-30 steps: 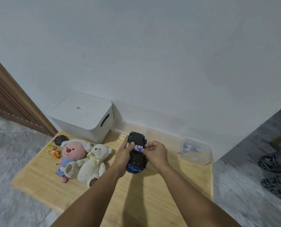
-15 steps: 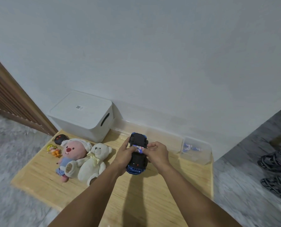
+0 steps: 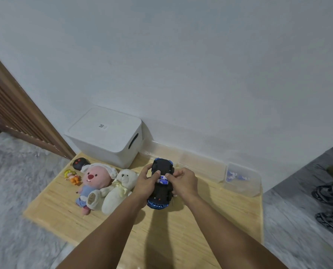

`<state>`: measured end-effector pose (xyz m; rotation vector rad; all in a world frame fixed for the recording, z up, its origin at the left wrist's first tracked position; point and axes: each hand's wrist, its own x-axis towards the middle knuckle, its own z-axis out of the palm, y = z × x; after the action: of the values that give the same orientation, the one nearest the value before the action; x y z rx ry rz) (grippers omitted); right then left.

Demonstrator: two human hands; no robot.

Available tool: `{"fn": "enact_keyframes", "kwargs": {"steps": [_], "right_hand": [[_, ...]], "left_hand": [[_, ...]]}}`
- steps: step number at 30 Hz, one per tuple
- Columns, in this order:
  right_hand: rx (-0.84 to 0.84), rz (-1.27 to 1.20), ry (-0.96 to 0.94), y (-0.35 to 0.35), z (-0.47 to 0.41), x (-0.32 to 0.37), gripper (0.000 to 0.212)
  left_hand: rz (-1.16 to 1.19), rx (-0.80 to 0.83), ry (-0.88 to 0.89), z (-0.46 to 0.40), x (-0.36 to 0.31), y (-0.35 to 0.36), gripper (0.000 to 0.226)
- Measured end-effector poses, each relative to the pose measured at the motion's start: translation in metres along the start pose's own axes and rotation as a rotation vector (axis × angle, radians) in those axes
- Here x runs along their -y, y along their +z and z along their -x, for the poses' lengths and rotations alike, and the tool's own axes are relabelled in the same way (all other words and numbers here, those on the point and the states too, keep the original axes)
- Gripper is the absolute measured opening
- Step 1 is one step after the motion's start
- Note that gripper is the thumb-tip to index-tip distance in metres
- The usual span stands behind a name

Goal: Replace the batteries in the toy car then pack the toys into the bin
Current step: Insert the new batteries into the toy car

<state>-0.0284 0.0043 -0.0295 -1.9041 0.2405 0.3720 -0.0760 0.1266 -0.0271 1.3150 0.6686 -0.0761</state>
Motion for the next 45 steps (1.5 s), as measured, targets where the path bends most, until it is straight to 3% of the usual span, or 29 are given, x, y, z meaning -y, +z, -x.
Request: {"fn": "enact_keyframes", "kwargs": {"steps": [5,9,13,18,24,28,30,32,34,38,45], "right_hand": [[-0.026,0.084,0.023,0.007,-0.012,-0.004,0.01],[-0.067,0.258,0.035,-0.002,-0.02,-0.014,0.003],[-0.051,0.425,0.107,-0.006,-0.023,-0.031,0.013],[-0.02,0.541,0.134,0.002,-0.017,-0.041,0.024],[-0.091,0.606,0.109,0.004,-0.014,-0.045,0.02],[-0.208,0.492,0.12,-0.006,-0.014,-0.037,0.014],[-0.237,0.219,0.155,-0.013,-0.015,-0.027,0.003],[-0.205,-0.068,0.169,-0.019,-0.014,-0.014,0.007],[-0.151,-0.19,0.134,-0.026,-0.012,0.003,0.008],[-0.016,-0.106,0.006,-0.024,-0.005,0.026,0.009],[0.004,0.054,-0.115,-0.014,-0.003,0.021,0.016]], "left_hand": [[0.061,-0.054,-0.028,-0.004,-0.006,-0.01,0.031],[0.181,-0.017,-0.124,-0.016,-0.01,-0.024,0.049],[0.155,0.008,-0.148,-0.025,-0.013,-0.033,0.062],[0.161,0.044,-0.167,-0.032,-0.013,-0.034,0.061],[0.185,0.125,-0.167,-0.039,-0.013,-0.032,0.061],[0.229,0.174,-0.183,-0.041,-0.013,-0.027,0.057],[0.237,0.2,-0.168,-0.041,-0.014,-0.024,0.051],[0.244,0.232,-0.156,-0.04,-0.014,-0.02,0.045],[0.249,0.263,-0.159,-0.039,-0.015,-0.015,0.042],[0.233,0.288,-0.147,-0.038,-0.013,-0.007,0.043],[0.252,0.307,-0.147,-0.036,-0.014,-0.004,0.046]]}}
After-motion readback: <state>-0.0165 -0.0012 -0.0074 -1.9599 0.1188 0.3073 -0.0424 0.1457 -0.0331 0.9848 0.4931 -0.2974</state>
